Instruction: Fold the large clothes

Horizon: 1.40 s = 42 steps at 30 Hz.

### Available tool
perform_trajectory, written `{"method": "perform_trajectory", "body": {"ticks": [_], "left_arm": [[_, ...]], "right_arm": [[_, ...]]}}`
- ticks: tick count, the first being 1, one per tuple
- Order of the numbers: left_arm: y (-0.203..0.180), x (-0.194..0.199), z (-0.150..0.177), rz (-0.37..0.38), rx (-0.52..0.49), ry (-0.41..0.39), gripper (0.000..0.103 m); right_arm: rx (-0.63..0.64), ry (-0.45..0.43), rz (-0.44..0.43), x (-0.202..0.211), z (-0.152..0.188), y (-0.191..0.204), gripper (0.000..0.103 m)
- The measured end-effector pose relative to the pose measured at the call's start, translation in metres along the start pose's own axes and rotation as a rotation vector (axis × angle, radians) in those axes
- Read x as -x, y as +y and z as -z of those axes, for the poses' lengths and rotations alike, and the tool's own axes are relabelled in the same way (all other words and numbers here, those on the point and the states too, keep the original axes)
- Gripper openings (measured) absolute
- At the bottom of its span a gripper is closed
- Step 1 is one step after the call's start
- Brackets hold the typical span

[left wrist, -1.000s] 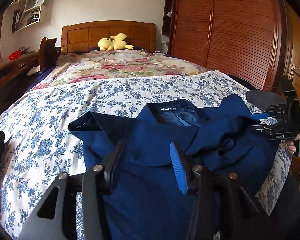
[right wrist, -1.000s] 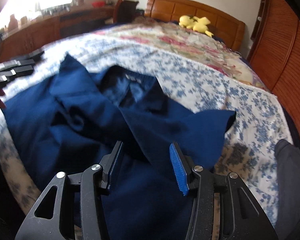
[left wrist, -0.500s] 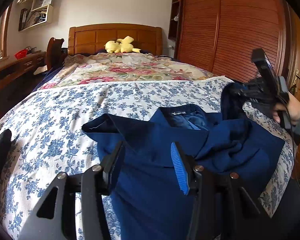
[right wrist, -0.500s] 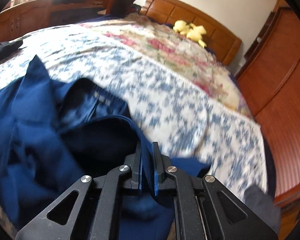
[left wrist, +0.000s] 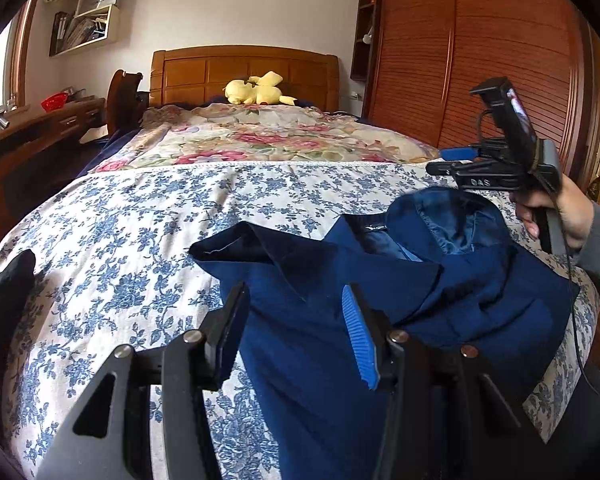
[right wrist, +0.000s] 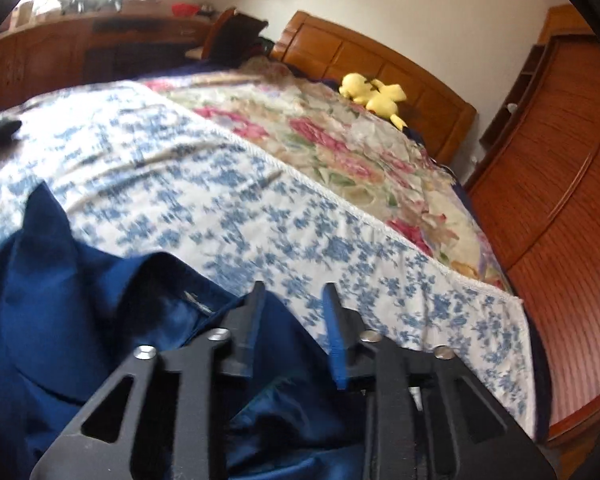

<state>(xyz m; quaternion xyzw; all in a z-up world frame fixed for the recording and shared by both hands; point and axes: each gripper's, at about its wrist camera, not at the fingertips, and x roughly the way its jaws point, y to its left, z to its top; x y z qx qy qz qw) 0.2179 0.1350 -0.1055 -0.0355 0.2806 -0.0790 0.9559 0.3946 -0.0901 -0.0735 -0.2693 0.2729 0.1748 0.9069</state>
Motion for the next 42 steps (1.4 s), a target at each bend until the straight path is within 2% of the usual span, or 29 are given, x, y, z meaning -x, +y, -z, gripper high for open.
{"method": "perform_trajectory", "body": {"ticks": [1, 8, 12, 18, 28, 36, 37, 38, 39, 42], "left_arm": [[0.001, 0.0, 0.0, -0.002, 0.002, 0.0, 0.047], [0.005, 0.0, 0.0, -0.009, 0.014, -0.002, 0.047], [0.005, 0.0, 0.0, -0.014, 0.012, 0.002, 0.047], [0.007, -0.001, 0.001, -0.019, 0.014, 0.003, 0.047], [0.01, -0.001, 0.002, -0.021, 0.016, 0.004, 0.047], [0.01, -0.001, 0.002, -0.022, 0.017, 0.004, 0.047], [0.01, -0.001, 0.002, -0.02, 0.016, 0.005, 0.047], [0.01, -0.001, 0.002, -0.02, 0.013, 0.006, 0.047], [0.01, -0.001, 0.002, -0.021, 0.011, 0.006, 0.047], [0.012, -0.002, 0.004, -0.022, 0.01, 0.008, 0.047]], "right_arm": [[-0.001, -0.004, -0.006, 0.002, 0.0, 0.004, 0.047], [0.006, 0.021, -0.179, 0.014, 0.013, 0.042, 0.047], [0.039, 0.044, -0.288, 0.017, 0.026, 0.082, 0.047], [0.083, 0.064, -0.407, 0.024, 0.038, 0.13, 0.047], [0.108, 0.103, -0.492, 0.026, 0.049, 0.161, 0.048], [0.113, 0.15, -0.468, 0.011, 0.053, 0.161, 0.047], [0.118, 0.156, -0.463, 0.009, 0.052, 0.161, 0.041], [0.13, 0.158, -0.447, 0.006, 0.052, 0.161, 0.028], [0.137, 0.156, -0.446, 0.006, 0.051, 0.16, 0.008], [0.109, 0.108, -0.442, 0.009, 0.041, 0.145, 0.004]]}}
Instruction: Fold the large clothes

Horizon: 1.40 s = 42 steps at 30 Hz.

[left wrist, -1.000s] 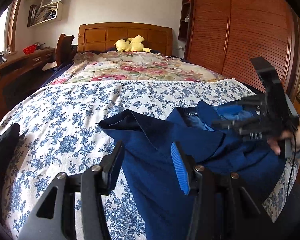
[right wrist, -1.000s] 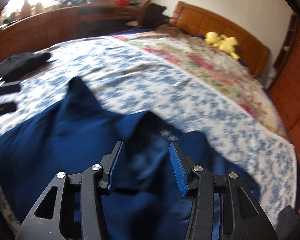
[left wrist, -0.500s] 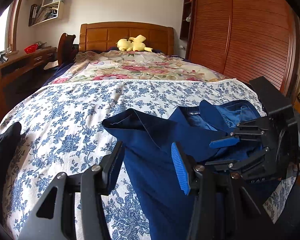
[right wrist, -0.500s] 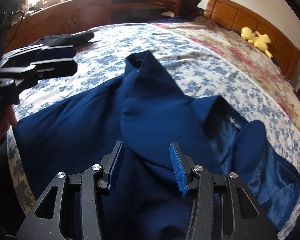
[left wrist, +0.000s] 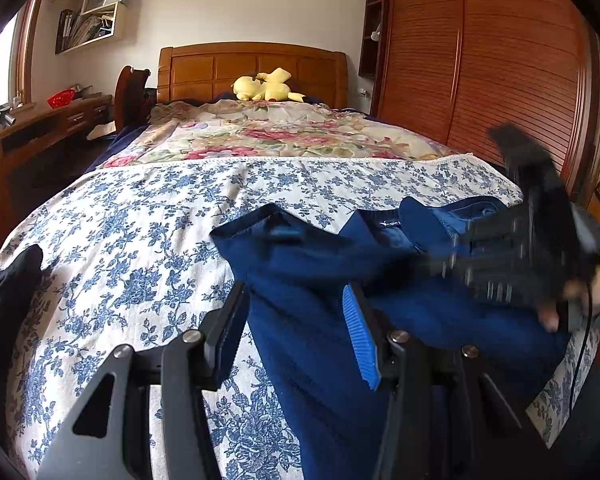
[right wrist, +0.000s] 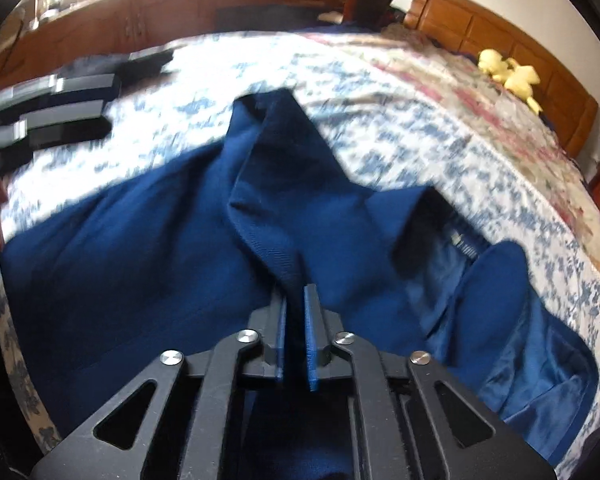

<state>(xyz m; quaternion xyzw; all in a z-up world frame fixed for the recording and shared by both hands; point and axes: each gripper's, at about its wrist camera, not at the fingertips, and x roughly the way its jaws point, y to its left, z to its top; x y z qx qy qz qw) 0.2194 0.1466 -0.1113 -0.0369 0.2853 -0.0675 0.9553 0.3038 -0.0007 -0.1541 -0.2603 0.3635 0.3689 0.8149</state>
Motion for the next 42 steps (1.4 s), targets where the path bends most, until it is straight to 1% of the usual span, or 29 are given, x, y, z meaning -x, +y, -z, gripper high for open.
{"method": "perform_trajectory", "body": {"ticks": [3, 5, 6, 8, 9, 12, 13, 15, 17, 19, 21, 23, 26, 30, 33, 36, 38, 39, 40, 42], "left_arm": [[0.002, -0.002, 0.001, 0.0, 0.003, 0.003, 0.047], [0.001, -0.003, 0.0, 0.001, 0.003, 0.004, 0.047], [0.001, -0.004, 0.0, 0.001, 0.001, 0.005, 0.047], [0.0, -0.004, 0.0, 0.002, -0.002, 0.006, 0.047], [-0.001, -0.005, 0.0, 0.003, -0.003, 0.007, 0.047], [-0.002, -0.006, 0.0, 0.005, -0.007, 0.01, 0.047], [-0.003, -0.007, 0.0, 0.005, -0.008, 0.01, 0.047], [-0.003, -0.007, 0.0, 0.006, -0.009, 0.011, 0.047], [-0.003, -0.007, 0.0, 0.007, -0.009, 0.011, 0.047], [-0.005, -0.008, 0.0, 0.008, -0.011, 0.011, 0.047], [-0.006, -0.008, 0.0, 0.009, -0.013, 0.011, 0.047], [-0.007, -0.009, 0.0, 0.01, -0.014, 0.013, 0.047], [-0.008, -0.009, 0.0, 0.011, -0.016, 0.016, 0.047], [-0.009, -0.01, 0.0, 0.013, -0.016, 0.018, 0.047], [-0.009, -0.009, 0.0, 0.014, -0.018, 0.017, 0.047], [-0.009, -0.009, 0.0, 0.015, -0.018, 0.017, 0.047], [-0.009, -0.009, 0.0, 0.014, -0.018, 0.018, 0.047], [-0.009, -0.009, 0.0, 0.015, -0.018, 0.017, 0.047], [-0.009, -0.009, 0.0, 0.015, -0.018, 0.017, 0.047], [-0.01, -0.01, 0.0, 0.016, -0.02, 0.018, 0.047]], "right_arm": [[-0.101, -0.071, 0.006, 0.016, -0.014, -0.034, 0.004], [-0.15, -0.094, 0.011, 0.02, -0.022, -0.052, 0.004], [-0.176, -0.108, 0.028, 0.022, -0.027, -0.066, 0.004], [-0.177, -0.118, 0.07, 0.022, -0.037, -0.077, 0.004], [-0.176, -0.132, 0.12, 0.023, -0.042, -0.084, 0.003], [-0.209, -0.154, 0.209, 0.029, -0.053, -0.103, 0.004], [-0.221, -0.162, 0.225, 0.031, -0.054, -0.107, 0.004], [-0.238, -0.174, 0.225, 0.036, -0.053, -0.111, 0.004], [-0.226, -0.168, 0.244, 0.038, -0.049, -0.11, 0.007], [-0.222, -0.146, 0.208, 0.035, -0.042, -0.107, 0.021], [-0.208, -0.105, 0.167, 0.025, -0.033, -0.1, 0.03], [-0.193, -0.073, 0.162, 0.014, -0.025, -0.094, 0.031], [-0.196, -0.03, 0.119, -0.001, -0.011, -0.084, 0.031], [-0.178, 0.007, 0.016, -0.012, -0.002, -0.064, 0.03], [-0.123, 0.033, 0.003, -0.016, 0.003, -0.042, 0.031], [-0.098, 0.059, 0.007, -0.022, 0.007, -0.03, 0.031], [-0.088, 0.07, 0.037, -0.026, 0.01, -0.027, 0.04], [-0.09, 0.072, 0.055, -0.027, 0.01, -0.027, 0.047], [-0.096, 0.073, 0.066, -0.028, 0.01, -0.029, 0.051], [-0.122, 0.066, 0.059, -0.028, 0.008, -0.035, 0.051]]}}
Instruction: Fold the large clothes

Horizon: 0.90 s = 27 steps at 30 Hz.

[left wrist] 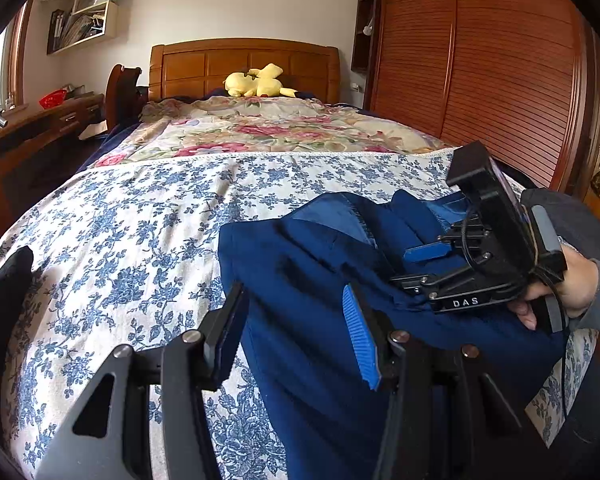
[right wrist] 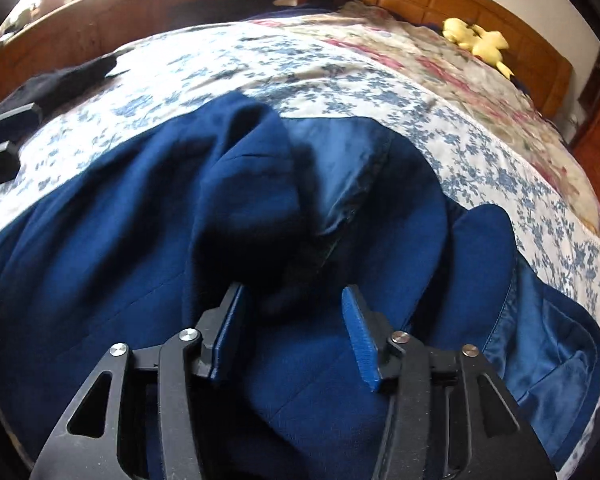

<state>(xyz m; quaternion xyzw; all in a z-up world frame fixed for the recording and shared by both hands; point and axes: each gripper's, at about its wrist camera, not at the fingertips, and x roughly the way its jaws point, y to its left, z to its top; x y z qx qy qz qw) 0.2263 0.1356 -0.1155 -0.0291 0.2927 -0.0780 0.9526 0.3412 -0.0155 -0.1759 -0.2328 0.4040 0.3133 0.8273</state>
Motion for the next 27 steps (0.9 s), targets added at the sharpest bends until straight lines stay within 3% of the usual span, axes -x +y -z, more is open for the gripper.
{"method": "perform_trajectory", "body": {"ticks": [8, 11, 14, 15, 20, 24, 27], "left_arm": [[-0.002, -0.001, 0.001, 0.002, -0.003, 0.003, 0.047], [-0.002, 0.0, 0.001, 0.002, -0.003, 0.003, 0.047], [-0.003, 0.0, 0.001, 0.003, -0.003, 0.002, 0.047], [-0.003, 0.0, 0.001, 0.004, -0.004, 0.002, 0.047], [-0.004, 0.002, 0.0, 0.01, -0.009, -0.006, 0.047], [-0.005, 0.002, 0.0, 0.015, -0.007, -0.009, 0.047], [-0.007, 0.001, -0.001, 0.027, -0.01, -0.009, 0.047]], "right_arm": [[0.01, 0.024, -0.121, -0.006, -0.006, 0.006, 0.051], [0.027, 0.049, -0.152, -0.009, -0.005, 0.013, 0.045], [0.032, 0.055, -0.186, -0.007, -0.005, 0.016, 0.02], [0.043, 0.055, -0.192, -0.005, -0.005, 0.018, 0.008], [0.129, -0.042, -0.079, 0.021, -0.016, 0.019, 0.002], [0.119, -0.142, 0.073, 0.037, -0.056, -0.009, 0.002], [0.123, -0.17, 0.148, 0.033, -0.081, -0.025, 0.001]]}}
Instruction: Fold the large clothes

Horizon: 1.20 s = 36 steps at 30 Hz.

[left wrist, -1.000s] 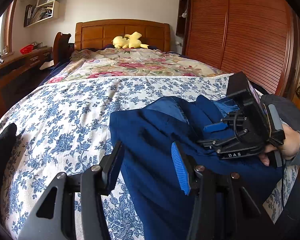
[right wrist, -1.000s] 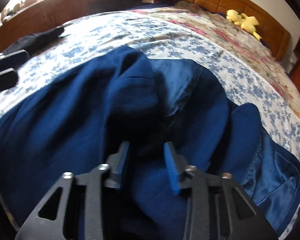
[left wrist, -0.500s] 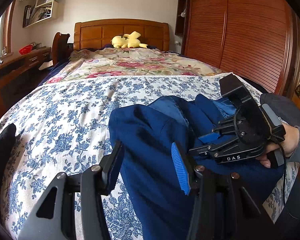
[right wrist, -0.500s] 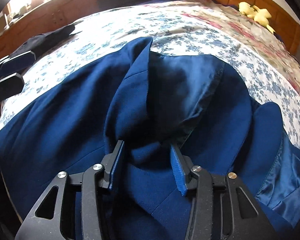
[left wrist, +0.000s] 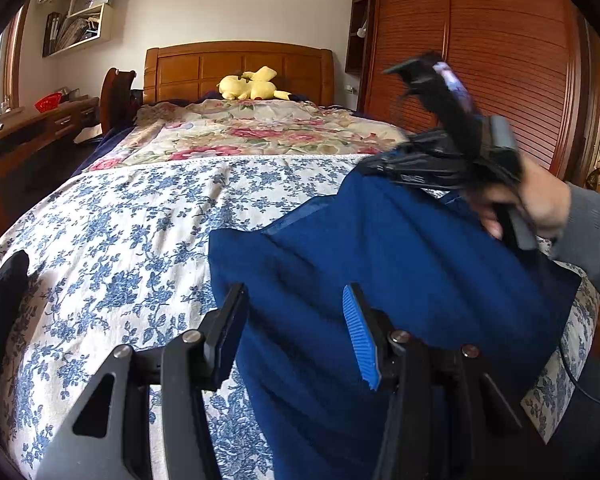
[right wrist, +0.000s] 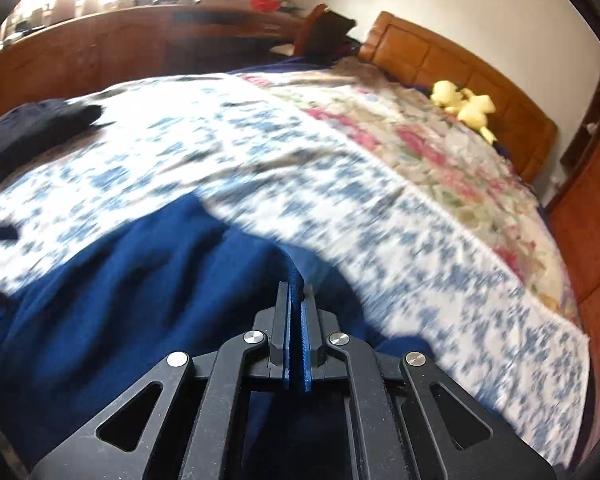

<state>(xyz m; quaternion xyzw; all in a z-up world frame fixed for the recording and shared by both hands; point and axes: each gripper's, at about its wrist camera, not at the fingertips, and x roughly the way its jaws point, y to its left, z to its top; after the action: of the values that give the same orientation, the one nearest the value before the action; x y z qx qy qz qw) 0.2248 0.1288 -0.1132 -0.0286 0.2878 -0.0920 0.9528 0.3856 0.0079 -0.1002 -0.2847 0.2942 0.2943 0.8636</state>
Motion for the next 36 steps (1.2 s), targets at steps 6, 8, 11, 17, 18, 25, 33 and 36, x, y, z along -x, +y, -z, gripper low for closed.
{"method": "perform_trajectory", "body": {"ticks": [6, 8, 11, 17, 18, 25, 33, 36], "left_arm": [[-0.012, 0.006, -0.009, 0.019, -0.013, -0.03, 0.047], [-0.018, 0.01, -0.013, 0.031, -0.018, -0.045, 0.047], [-0.029, 0.009, -0.019, 0.047, -0.022, -0.06, 0.047], [-0.056, -0.007, -0.026, 0.075, -0.041, -0.062, 0.048], [-0.061, -0.012, -0.026, 0.083, -0.043, -0.053, 0.048], [-0.081, -0.044, -0.022, 0.111, -0.06, 0.0, 0.048], [-0.083, -0.074, -0.013, 0.096, -0.058, 0.082, 0.048], [-0.082, -0.079, -0.011, 0.097, -0.043, 0.099, 0.048]], "right_arm": [[-0.013, 0.01, 0.145, -0.022, -0.01, -0.017, 0.004], [-0.087, -0.004, 0.149, -0.014, -0.006, -0.034, 0.018], [-0.141, -0.027, 0.141, 0.002, 0.003, -0.058, 0.039], [-0.245, 0.018, 0.189, 0.032, 0.052, -0.119, 0.04], [-0.268, 0.041, 0.204, 0.033, 0.065, -0.132, 0.04], [-0.441, 0.153, 0.197, 0.023, 0.137, -0.183, 0.04], [-0.571, 0.254, 0.109, -0.013, 0.177, -0.209, 0.04], [-0.59, 0.263, 0.055, -0.02, 0.181, -0.212, 0.031]]}}
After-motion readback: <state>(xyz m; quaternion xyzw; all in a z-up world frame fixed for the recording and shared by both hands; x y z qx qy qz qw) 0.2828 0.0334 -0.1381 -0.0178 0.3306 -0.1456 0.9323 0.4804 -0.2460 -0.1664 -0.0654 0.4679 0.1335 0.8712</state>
